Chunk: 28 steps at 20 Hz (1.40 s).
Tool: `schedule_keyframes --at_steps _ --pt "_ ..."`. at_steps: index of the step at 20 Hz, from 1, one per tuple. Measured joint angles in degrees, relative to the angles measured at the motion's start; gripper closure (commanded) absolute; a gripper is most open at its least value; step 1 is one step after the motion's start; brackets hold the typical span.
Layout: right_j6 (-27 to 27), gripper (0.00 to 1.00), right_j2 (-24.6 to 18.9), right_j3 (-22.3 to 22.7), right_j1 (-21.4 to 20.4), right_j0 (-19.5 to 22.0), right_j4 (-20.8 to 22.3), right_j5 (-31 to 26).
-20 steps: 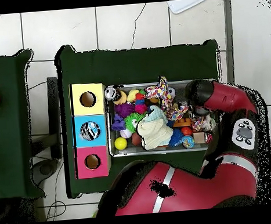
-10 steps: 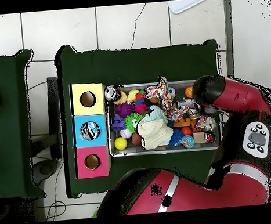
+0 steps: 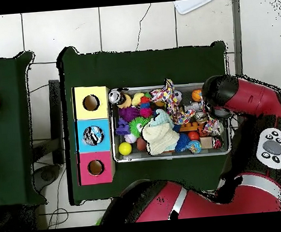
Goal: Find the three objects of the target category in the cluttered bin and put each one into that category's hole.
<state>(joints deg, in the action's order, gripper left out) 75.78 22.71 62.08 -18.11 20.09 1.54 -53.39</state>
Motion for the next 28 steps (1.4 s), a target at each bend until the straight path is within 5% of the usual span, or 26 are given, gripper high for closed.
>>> schedule_keyframes --at_steps 28 --pt "4.8 0.0 0.0 6.2 -3.0 -3.0 -12.9 -11.8"
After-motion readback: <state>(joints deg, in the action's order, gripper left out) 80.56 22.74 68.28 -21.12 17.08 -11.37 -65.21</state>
